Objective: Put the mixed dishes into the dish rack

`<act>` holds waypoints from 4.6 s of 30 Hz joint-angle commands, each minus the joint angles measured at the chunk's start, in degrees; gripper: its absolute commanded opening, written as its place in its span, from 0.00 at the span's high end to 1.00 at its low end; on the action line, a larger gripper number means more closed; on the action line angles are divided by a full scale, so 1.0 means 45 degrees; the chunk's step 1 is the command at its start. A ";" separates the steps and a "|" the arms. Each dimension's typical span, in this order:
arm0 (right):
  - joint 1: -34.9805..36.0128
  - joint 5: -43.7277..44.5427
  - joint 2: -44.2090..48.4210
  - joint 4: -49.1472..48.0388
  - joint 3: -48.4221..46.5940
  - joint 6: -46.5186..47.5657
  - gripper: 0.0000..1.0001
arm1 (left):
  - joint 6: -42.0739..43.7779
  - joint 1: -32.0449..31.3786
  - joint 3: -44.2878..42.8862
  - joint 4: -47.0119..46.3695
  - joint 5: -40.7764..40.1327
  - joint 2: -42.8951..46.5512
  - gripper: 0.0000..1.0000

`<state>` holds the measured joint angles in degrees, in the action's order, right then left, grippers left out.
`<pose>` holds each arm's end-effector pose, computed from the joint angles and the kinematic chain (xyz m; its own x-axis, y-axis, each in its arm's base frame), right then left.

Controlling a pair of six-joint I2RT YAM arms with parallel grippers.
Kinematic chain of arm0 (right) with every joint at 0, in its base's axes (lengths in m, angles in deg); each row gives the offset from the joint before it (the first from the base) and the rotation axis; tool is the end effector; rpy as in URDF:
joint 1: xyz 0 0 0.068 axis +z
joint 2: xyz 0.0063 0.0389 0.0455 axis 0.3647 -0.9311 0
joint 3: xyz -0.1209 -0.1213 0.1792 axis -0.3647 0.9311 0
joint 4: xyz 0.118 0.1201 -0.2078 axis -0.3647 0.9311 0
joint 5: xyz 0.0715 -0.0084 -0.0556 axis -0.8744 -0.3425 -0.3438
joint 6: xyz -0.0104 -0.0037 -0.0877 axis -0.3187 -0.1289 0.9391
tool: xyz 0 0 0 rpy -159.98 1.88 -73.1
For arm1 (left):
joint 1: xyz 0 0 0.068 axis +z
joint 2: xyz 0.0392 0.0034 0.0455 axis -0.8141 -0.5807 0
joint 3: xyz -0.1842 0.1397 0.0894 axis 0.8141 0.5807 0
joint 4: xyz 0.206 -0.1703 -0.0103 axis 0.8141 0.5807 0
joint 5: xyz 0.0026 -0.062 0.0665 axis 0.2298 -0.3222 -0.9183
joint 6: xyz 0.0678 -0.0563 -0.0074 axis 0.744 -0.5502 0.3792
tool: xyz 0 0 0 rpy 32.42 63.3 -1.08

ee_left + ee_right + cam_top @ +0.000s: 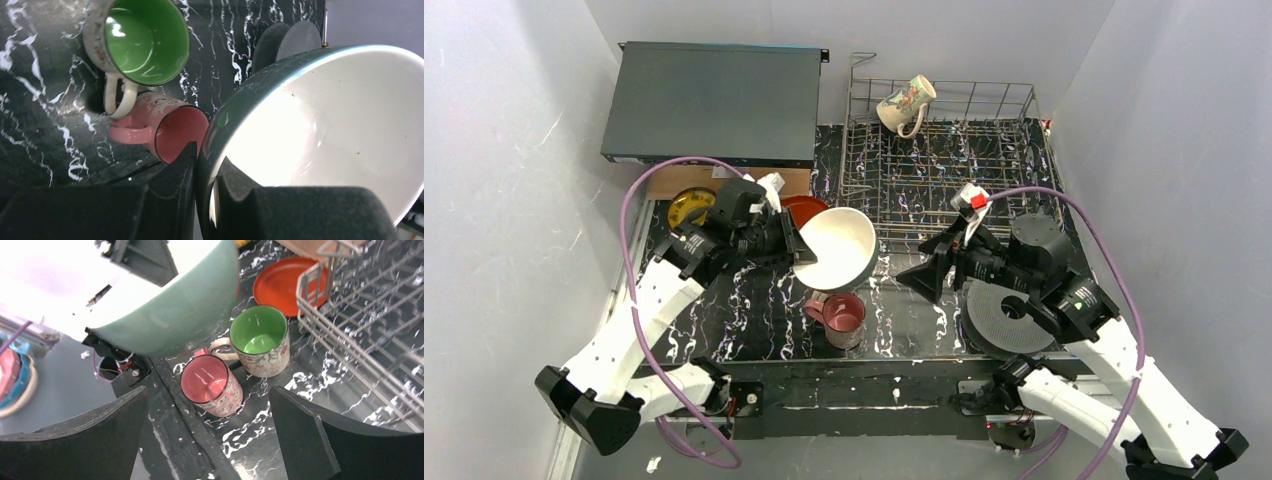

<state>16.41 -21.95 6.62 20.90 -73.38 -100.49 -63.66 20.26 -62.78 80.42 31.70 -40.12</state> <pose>0.1550 0.1577 0.3612 -0.3704 0.0230 -0.9286 -0.7906 0.5169 0.3282 0.2157 -0.1715 0.3292 -0.8278 -0.2112 -0.5198 0.2293 0.7182 -0.6570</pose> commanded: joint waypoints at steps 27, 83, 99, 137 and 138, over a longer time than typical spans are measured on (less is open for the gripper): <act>0.7596 0.3096 -0.8919 0.7720 -1.0803 1.4985 0.26 | 0.0454 0.0548 -0.4064 0.5316 -0.2192 -0.1476 1.00; 0.4880 0.0861 -0.5332 -0.1805 -0.4681 0.7076 0.99 | 0.1954 0.0577 -0.4356 0.2277 -0.4424 0.2405 0.02; -0.0748 -0.2302 -0.7500 -1.1417 -0.4417 -0.3689 0.99 | 0.1219 0.0577 -0.1254 0.1468 -0.2985 0.4684 0.02; -0.3255 -0.2727 -1.0350 -1.3353 -0.6555 -0.6710 0.99 | 0.1607 0.0577 -0.0413 0.0997 -0.1322 0.4224 0.02; -0.3289 -0.2694 -1.0335 -1.3434 -0.6469 -0.6750 0.99 | 0.1591 0.0577 -0.0452 0.0981 -0.1301 0.4206 0.02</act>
<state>2.60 -35.68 -45.25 -28.64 -97.90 -131.42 -57.51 22.82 -63.46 85.36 24.13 -20.14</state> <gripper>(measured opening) 0.229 0.981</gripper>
